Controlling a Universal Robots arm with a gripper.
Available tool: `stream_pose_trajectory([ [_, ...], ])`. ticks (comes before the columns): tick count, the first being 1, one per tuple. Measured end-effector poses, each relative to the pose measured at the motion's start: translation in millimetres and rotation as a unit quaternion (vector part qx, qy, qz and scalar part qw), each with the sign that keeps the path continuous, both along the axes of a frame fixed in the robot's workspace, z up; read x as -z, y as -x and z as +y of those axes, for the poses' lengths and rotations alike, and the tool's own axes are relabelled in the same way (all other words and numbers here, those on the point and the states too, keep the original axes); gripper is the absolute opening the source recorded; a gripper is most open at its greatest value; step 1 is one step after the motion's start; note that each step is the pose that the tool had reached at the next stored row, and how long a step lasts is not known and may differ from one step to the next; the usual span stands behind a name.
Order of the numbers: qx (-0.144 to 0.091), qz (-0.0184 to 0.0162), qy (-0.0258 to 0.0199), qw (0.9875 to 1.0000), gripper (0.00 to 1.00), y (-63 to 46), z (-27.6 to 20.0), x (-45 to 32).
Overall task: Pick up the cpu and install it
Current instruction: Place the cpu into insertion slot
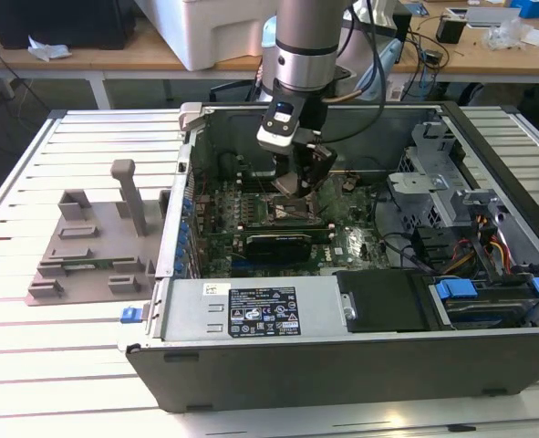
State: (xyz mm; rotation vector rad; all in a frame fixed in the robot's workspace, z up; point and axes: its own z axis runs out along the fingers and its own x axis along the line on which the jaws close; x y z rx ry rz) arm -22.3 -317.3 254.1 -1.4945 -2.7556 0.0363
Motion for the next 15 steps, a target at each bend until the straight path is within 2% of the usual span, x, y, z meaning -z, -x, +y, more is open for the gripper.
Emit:
stream_pose_trajectory([
  [8,0.036,0.0000,0.0000,0.9994,0.55,0.0,0.0,0.0],
  [13,0.065,0.0000,0.0002,0.9979,0.55,0.0,0.0,0.0],
  [15,0.077,-0.0002,0.0034,0.9970,0.55,-0.1,0.0,0.0],
])
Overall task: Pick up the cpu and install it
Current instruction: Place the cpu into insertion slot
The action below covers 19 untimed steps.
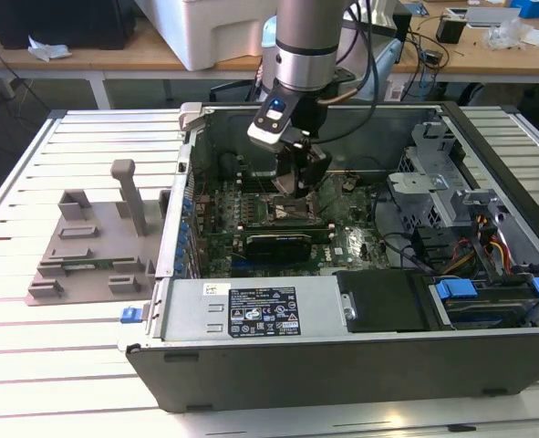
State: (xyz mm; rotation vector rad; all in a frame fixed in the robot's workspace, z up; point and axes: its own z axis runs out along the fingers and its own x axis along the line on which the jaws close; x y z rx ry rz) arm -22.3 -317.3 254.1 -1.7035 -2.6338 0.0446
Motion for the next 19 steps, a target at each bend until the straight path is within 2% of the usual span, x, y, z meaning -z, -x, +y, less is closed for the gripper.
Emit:
stream_pose_trajectory([
  [4,0.012,0.0000,0.0075,0.9999,0.55,-0.2,0.0,0.0],
  [19,0.043,0.0002,0.0132,0.9990,0.55,-0.2,0.0,0.0],
])
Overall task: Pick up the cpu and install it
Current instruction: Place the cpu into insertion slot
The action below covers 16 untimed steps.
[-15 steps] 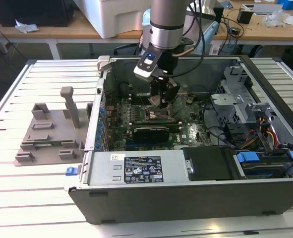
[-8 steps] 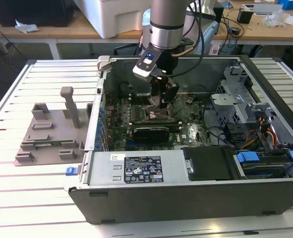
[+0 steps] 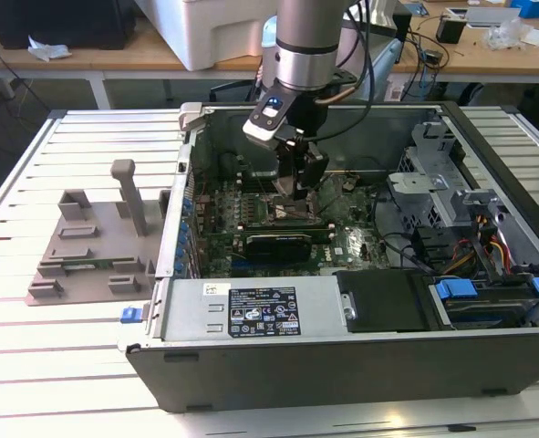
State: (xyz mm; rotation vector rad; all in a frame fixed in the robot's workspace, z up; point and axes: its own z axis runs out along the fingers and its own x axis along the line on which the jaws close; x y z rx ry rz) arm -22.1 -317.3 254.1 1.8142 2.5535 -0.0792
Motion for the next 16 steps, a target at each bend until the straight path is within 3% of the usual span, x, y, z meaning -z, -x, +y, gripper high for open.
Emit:
stream_pose_trajectory([
  [16,0.038,0.0000,0.0056,0.9993,0.55,0.0,0.0,0.0],
])
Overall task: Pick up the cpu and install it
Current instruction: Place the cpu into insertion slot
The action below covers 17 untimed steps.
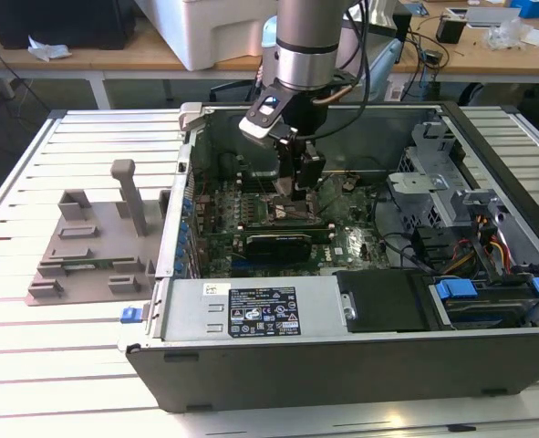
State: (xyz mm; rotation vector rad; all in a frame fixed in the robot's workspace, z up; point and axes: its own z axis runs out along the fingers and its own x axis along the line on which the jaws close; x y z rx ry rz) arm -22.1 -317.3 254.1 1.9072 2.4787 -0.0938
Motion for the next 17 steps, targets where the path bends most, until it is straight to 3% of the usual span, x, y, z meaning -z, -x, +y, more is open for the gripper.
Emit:
stream_pose_trajectory([
  [9,0.030,0.0000,0.0034,0.9996,0.55,0.0,0.0,0.0],
  [17,0.065,0.0000,0.0079,0.9979,0.55,-0.3,0.0,0.0],
])
